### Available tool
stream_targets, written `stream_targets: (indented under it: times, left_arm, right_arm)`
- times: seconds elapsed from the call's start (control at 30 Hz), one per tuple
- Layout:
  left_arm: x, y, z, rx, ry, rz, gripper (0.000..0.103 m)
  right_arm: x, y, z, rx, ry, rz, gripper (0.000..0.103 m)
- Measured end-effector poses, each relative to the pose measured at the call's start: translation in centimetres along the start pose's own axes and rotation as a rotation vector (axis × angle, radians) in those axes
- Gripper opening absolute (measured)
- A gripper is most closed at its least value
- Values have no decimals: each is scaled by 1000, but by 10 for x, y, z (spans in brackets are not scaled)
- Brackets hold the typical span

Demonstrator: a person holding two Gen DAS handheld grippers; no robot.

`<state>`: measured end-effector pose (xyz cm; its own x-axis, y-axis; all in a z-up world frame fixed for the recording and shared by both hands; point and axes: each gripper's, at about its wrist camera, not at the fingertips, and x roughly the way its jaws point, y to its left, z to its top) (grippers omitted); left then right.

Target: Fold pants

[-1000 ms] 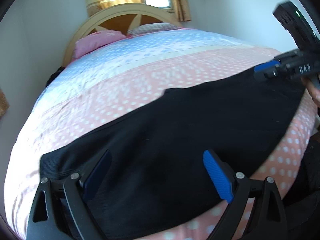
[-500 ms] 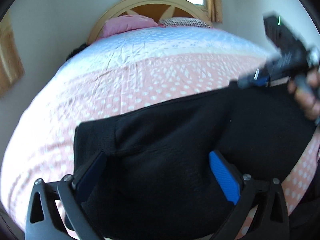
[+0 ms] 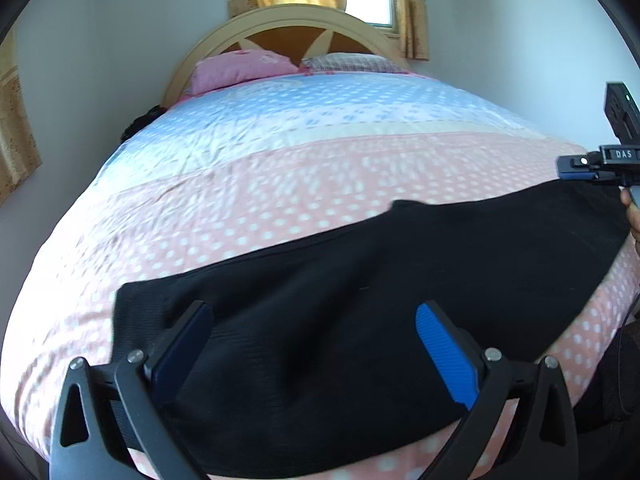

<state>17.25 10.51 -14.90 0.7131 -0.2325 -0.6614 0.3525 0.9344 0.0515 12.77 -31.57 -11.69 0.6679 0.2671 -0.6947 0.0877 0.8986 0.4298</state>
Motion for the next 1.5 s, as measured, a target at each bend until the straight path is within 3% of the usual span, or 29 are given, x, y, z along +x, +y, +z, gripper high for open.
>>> stream_targets:
  times: [0.17,0.3,0.5,0.7,0.9,0.97,1.03,1.23,1.37,1.5]
  left_arm:
    - [-3,-38,3,65,-6,-45,103]
    - [-6,-57,2,92,-7,-63,103]
    - [-11,-67,3,100,-13,-56,103]
    - [-8,-66,-1,98,-7,-46,103]
    - [16,-42,-15,51,36,34,103]
    - [19,-29,-17,-14,40,3,103]
    - [19,-22,-16,-51,46,0,103]
    - [10,-28,-12,-23,32,15,103]
    - [4,-34,-6,-18,25,-17,103]
    - [-4,-42,1,-39,12,-96,103]
  right_arm:
    - [-93,-132,-21,264,-141,-154,43]
    - [-139,-207,-37,445,-200,-238,43]
    - [-147,-255,-45,569,-216,-223,43]
    - [-127,-254,-45,556,-193,-232,43]
    - [-112,-248,-34,508,-169,-230,43]
    - [-108,-246,-32,499,-167,-194,34]
    - [-104,-247,-33,499,-164,-169,18]
    - [-114,-235,-35,476,-235,-165,13]
    - [-132,-183,-18,325,-298,-179,12]
    - [-135,-111,4,131,-333,-163,12]
